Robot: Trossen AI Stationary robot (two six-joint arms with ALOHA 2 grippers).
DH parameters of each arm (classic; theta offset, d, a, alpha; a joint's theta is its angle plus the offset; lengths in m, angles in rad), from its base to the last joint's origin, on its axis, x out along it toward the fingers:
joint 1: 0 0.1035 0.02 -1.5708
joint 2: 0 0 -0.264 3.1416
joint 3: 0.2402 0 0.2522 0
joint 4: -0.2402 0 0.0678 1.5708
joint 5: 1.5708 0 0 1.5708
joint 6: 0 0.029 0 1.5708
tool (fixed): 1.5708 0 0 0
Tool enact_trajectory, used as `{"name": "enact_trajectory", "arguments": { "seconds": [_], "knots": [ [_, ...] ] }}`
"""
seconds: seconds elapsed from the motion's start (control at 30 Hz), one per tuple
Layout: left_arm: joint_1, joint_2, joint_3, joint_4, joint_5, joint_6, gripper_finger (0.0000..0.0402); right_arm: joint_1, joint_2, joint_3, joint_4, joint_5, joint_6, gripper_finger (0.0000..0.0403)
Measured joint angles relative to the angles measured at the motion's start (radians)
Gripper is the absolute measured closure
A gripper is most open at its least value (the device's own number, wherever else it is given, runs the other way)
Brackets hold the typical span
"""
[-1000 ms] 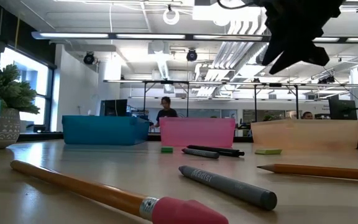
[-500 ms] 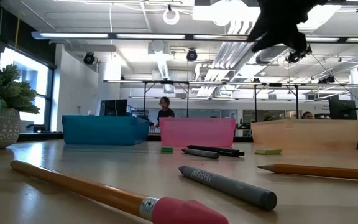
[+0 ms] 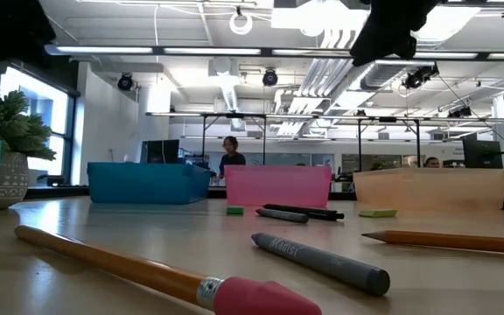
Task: Sort crayons/erasers/pens/pencils in bins
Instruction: Put the light green eraser into the transparent blue bin
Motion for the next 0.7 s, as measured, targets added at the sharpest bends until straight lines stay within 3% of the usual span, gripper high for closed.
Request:
{"name": "enact_trajectory", "arguments": {
  "seconds": [0.3, 0.7],
  "knots": [
    [0.266, 0.0, 0.0, 0.13, 0.113, 0.298, 0.0216, -0.041, 0.036, 0.002, -0.006, -0.076, -0.169, 0.0284],
    [0.486, 0.0, 0.0, 0.174, 0.181, 0.347, 0.0216, -0.053, 0.139, 0.002, -0.025, -0.094, -0.495, 0.0284]
  ]
}}
